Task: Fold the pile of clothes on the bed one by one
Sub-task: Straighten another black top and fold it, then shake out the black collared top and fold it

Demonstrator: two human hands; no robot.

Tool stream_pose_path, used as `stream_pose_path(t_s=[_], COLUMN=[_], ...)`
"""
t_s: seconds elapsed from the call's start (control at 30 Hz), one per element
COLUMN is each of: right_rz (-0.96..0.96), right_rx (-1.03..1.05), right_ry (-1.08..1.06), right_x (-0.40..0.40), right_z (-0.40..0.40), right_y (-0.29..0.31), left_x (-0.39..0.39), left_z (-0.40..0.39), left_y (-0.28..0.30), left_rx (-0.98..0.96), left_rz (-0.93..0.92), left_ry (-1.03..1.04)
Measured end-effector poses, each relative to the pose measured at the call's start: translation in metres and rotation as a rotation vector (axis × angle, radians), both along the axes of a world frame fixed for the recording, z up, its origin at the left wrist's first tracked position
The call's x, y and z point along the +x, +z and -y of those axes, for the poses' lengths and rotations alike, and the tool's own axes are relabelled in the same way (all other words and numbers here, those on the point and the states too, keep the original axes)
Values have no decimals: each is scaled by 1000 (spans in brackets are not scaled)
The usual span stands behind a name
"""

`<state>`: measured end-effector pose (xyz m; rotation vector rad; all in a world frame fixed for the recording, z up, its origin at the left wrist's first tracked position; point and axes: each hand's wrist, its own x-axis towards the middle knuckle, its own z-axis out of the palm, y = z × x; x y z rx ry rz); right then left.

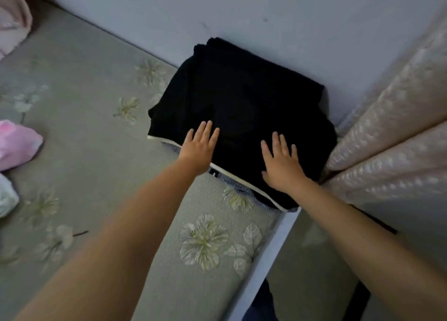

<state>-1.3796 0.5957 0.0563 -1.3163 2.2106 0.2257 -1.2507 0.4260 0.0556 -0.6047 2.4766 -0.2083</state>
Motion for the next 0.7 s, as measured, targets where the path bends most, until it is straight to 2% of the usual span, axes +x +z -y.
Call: stream_pose_path(t_s=[0.1,0.23,0.33,0.5,0.7], right_rz=[-74,-166,-188,-150,-120], right_rx=[-81,-91,-181,-277,-353], right_ry=[-84,-103,-66,194,527], right_x=[14,22,36,93,238], right_z=[10,16,20,40,66], right_y=[-3,2,15,45,89], left_x=[2,7,27,100,266], left_z=[-6,-7,-14,-23,-60], left_y=[-5,4,16,43,90], left_rx=[-2,28,59,32,-51], left_rz=[-65,-113,-157,-209,-286], left_ry=[48,64,104,272,621])
